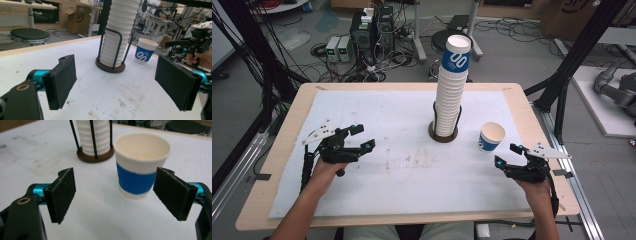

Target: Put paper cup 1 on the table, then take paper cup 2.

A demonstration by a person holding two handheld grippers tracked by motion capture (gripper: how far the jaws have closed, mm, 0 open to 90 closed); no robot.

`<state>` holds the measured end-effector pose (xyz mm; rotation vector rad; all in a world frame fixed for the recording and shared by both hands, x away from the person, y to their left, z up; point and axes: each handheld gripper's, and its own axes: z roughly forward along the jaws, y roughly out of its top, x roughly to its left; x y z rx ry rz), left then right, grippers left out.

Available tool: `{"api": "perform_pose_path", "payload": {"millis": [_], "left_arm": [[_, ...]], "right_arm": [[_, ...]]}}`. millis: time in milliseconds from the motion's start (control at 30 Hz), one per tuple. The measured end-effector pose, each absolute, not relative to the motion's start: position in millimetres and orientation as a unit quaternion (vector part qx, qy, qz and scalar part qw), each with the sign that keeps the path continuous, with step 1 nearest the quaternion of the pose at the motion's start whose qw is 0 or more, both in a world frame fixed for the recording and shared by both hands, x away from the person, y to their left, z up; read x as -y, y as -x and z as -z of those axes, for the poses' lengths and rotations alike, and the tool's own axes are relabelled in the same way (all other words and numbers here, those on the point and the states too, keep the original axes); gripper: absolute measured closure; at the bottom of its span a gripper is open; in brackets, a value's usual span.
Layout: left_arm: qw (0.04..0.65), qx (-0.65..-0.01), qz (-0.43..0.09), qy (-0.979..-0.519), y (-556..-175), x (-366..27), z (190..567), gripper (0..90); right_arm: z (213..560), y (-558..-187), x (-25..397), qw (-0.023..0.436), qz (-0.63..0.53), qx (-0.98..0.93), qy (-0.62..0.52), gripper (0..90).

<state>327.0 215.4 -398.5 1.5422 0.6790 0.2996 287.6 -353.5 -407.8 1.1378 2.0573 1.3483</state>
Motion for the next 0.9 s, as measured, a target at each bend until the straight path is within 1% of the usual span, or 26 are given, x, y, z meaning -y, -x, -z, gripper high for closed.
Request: {"api": "perform_pose_path", "payload": {"millis": [267, 700, 900], "left_arm": [[0.655, -0.298, -0.140, -0.680, -326.5, -219.7, 390.2, 16.5], [0.656, -0.300, -0.143, -0.678, -323.1, -222.4, 389.0, 16.5], [0.658, -0.298, -0.136, -0.678, -327.7, -222.4, 378.1, 16.5]], "right_arm": [[387.7, -291.1, 333.6, 0.222, -0.507, -0.741, -0.381, 18.9], [384.0, -294.8, 323.0, 0.211, -0.513, -0.745, -0.370, 18.9], [383.9, -296.5, 319.2, 0.205, -0.513, -0.749, -0.367, 18.9]]}}
